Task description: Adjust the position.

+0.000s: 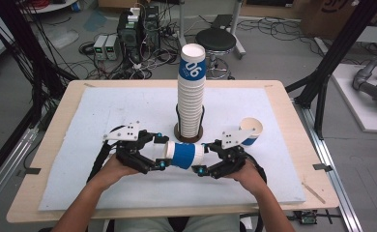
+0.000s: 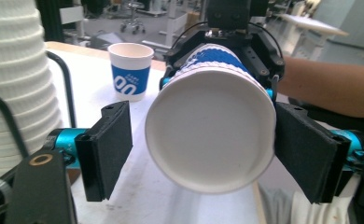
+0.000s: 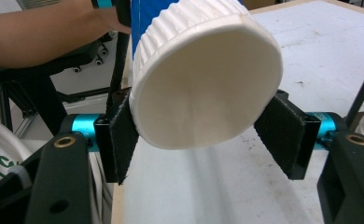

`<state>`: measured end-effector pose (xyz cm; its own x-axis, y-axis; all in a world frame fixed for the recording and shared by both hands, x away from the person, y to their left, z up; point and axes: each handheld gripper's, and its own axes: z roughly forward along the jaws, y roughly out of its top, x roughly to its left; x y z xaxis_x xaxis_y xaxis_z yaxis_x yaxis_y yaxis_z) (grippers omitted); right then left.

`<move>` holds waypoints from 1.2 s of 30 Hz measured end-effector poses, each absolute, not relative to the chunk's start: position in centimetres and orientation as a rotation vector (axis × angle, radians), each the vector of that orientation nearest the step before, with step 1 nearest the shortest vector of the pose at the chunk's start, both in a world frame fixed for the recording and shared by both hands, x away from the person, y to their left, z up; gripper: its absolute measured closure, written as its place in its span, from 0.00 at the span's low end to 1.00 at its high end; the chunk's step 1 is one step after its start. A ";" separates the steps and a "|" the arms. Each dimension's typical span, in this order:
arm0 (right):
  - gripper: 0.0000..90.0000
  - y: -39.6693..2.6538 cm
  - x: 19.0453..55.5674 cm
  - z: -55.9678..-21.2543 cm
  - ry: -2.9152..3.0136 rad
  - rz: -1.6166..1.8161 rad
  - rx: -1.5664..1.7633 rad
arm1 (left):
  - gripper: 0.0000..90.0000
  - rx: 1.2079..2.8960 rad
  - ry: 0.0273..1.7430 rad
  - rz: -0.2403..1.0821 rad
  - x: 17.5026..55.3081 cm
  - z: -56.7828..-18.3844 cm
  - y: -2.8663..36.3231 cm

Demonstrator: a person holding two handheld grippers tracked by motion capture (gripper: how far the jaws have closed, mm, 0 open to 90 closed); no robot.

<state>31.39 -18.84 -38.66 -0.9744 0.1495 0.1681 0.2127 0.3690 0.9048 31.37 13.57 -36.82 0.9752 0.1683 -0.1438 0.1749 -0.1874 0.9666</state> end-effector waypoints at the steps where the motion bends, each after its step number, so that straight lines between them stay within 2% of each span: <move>1: 0.37 -18.9 31.4 -38.6 -2.553 -1.698 -0.338 | 0.24 1.767 0.255 -0.005 31.4 -36.7 13.7; 8: 0.37 -19.2 31.6 -37.9 -2.613 -1.642 -0.338 | 0.20 1.787 0.254 0.013 31.3 -35.9 14.2; 18: 0.37 -18.7 31.9 -36.2 -2.745 -1.497 -0.306 | 0.20 1.869 0.217 0.021 31.4 -34.2 14.1; 36: 0.37 -15.8 32.4 -32.7 -2.996 -1.145 -0.151 | 0.20 2.090 0.149 -0.007 32.7 -32.9 11.6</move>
